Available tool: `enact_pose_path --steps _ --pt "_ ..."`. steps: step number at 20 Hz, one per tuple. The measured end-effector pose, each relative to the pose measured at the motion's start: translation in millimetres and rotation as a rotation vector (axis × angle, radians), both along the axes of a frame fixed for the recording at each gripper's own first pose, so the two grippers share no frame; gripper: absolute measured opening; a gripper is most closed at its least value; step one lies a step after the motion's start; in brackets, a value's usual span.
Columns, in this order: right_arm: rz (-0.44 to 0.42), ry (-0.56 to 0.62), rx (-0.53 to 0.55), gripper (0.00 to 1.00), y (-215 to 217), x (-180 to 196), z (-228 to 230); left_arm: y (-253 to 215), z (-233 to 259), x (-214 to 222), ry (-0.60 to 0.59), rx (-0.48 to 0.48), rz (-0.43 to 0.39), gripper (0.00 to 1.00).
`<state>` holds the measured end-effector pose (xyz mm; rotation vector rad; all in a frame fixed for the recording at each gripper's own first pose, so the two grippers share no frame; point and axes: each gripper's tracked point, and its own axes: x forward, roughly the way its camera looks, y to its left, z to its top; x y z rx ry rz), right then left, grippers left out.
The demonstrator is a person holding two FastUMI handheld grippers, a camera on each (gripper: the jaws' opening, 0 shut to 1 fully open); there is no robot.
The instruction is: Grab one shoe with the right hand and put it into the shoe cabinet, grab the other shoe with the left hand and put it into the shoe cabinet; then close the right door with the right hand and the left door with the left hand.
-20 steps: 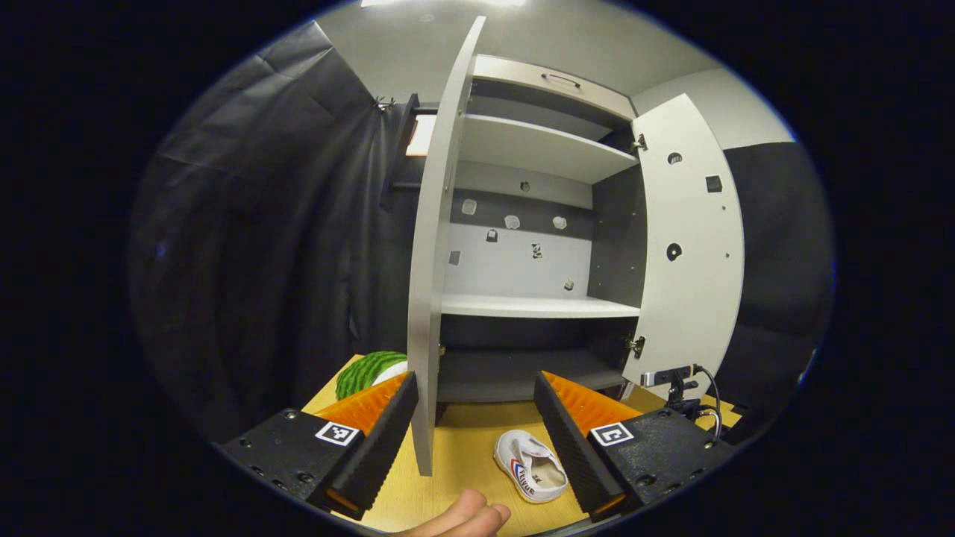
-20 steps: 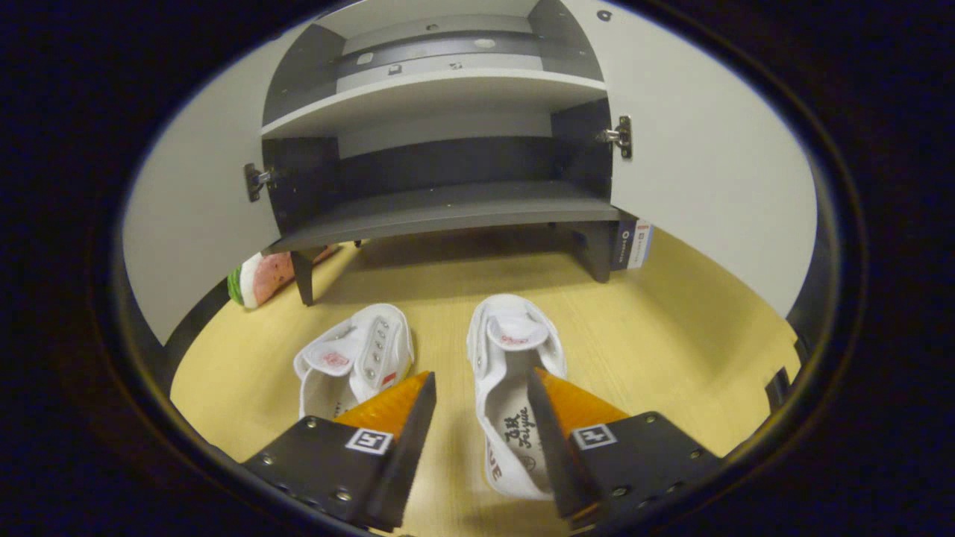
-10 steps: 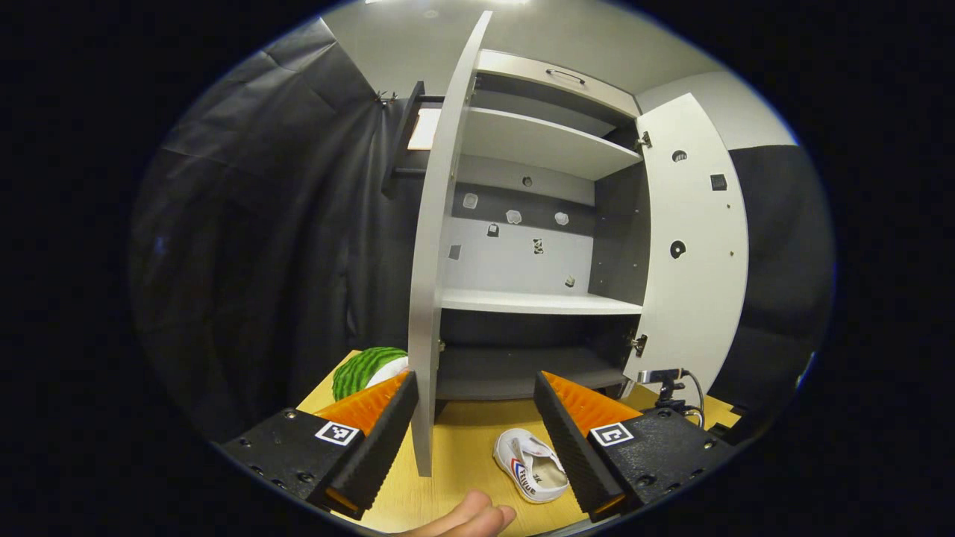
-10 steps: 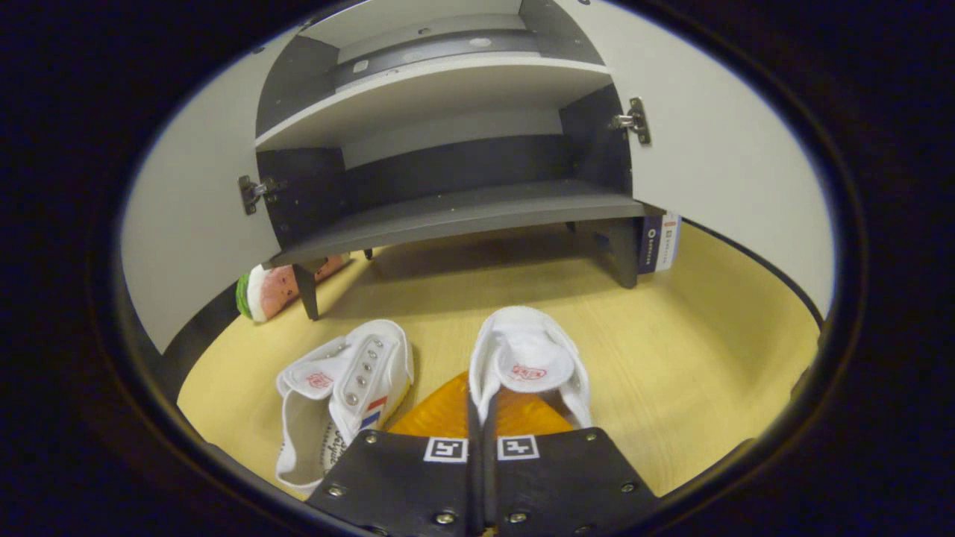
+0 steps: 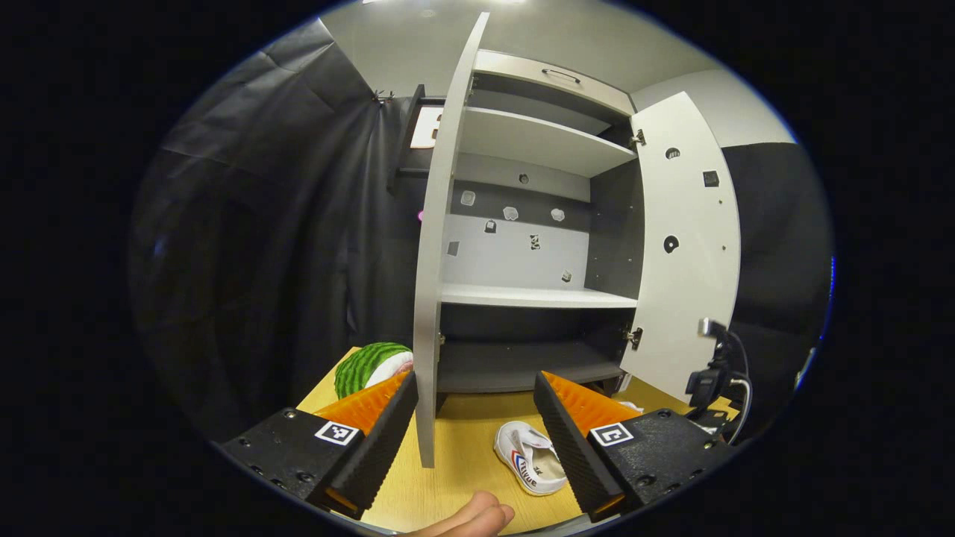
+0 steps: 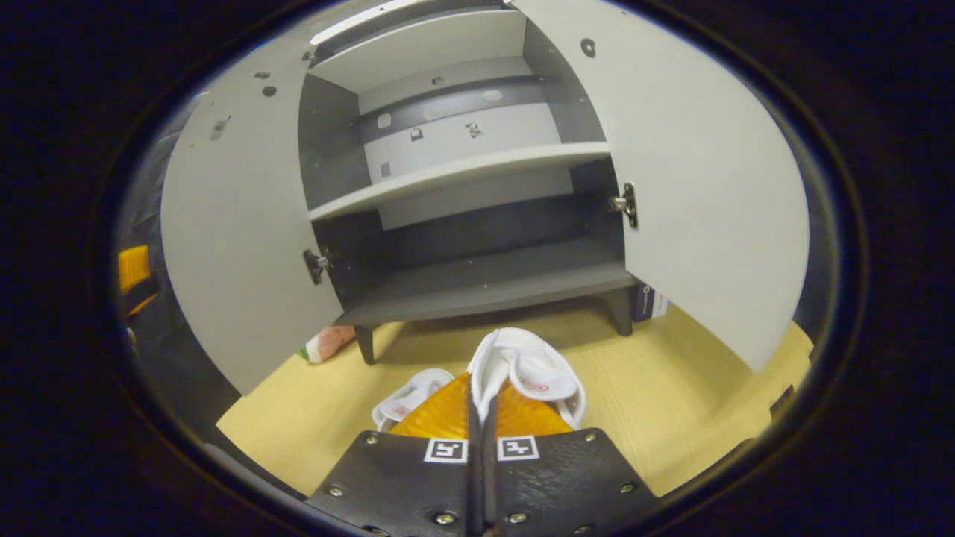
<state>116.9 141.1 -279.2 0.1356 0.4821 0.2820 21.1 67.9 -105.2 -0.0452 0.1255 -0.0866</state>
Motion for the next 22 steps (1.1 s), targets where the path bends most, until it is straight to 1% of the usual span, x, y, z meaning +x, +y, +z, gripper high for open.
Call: enact_pose_path --steps 3,4,7,10,13,18,20,22 --pt "0.052 -0.054 0.043 0.00 16.1 -0.2 51.3 3.8 -2.3 0.1 -0.010 0.033 0.014 0.97" --pt "0.064 -0.078 0.043 0.00 19.1 2.2 68.3 5.6 -4.0 1.3 -0.011 0.046 0.022 0.97" --pt "0.095 -0.142 0.014 0.00 26.2 10.3 113.6 2.7 -10.4 0.8 0.005 0.054 0.009 0.97" --pt "0.107 -0.182 0.011 0.00 29.8 30.7 158.1 6.3 -12.3 3.0 0.012 0.052 0.012 0.97" --pt "0.107 -0.212 -0.004 0.00 30.6 60.4 199.8 12.5 -10.8 6.4 0.007 0.046 0.036 0.97" --pt "0.099 -0.273 -0.090 0.00 37.1 127.5 260.1 9.3 -9.6 13.5 0.021 0.022 0.033 0.97" --pt "0.094 -0.277 -0.110 0.00 43.0 162.5 274.1 7.4 -8.7 15.3 0.027 0.035 0.031 0.97" --pt "0.078 -0.272 -0.140 0.01 46.3 202.8 277.4 7.6 -2.6 19.0 0.020 0.057 0.041 0.97"
